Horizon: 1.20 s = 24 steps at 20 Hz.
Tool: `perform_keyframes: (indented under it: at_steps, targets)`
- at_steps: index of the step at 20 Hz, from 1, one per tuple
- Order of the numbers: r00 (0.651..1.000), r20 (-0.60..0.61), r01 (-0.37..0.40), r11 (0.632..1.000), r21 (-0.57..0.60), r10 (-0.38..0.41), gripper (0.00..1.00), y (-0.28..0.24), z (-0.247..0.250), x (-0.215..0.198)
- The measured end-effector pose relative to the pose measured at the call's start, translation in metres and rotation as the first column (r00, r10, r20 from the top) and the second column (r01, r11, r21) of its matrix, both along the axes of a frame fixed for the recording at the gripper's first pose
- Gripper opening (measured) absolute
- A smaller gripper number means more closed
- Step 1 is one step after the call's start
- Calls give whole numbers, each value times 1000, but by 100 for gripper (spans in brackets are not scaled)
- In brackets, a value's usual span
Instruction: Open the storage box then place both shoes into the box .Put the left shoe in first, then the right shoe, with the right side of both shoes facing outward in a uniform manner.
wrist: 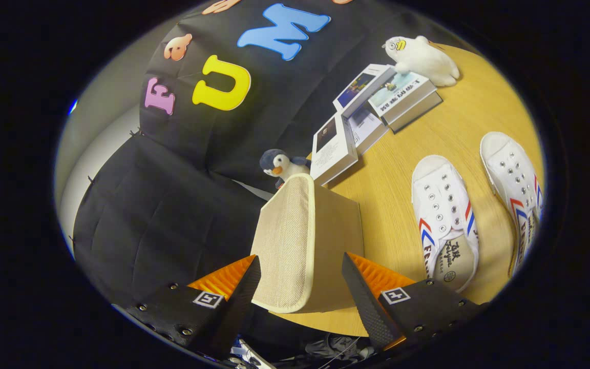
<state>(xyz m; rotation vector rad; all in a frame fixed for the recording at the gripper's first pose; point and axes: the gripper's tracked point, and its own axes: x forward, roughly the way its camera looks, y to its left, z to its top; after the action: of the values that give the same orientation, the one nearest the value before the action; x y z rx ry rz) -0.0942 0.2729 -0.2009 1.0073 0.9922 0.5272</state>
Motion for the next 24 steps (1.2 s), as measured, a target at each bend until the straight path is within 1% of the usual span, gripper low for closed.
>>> perform_keyframes:
  at_steps: [7, 9, 12, 14, 15, 16, 17, 18, 19, 21, 24]
  targets:
    - [991, -128, -36, 996, 81, 46, 95, 31, -20, -7]
    - [986, -151, -56, 994, 98, 70, 82, 38, -23, -10]
    - [974, -197, -82, 986, 147, 110, 83, 45, -21, -20]
    - [968, -225, -67, 979, 191, 110, 53, 51, -16, -16]
    - [967, -228, -70, 978, 195, 115, 41, 49, -14, -16]
    - [968, -217, -84, 978, 191, 126, 36, 49, -13, -17]
    - [971, -196, -102, 979, 176, 137, 36, 46, -13, -17]
    - [980, -177, -64, 984, 165, 94, 36, 39, -4, -9]
    - [982, -162, -72, 986, 152, 97, 1, 39, -2, -4]
    - [984, -122, -113, 984, 135, 130, 1, 40, 17, -4]
    - [987, -51, -142, 980, 141, 151, 1, 49, 57, 6]
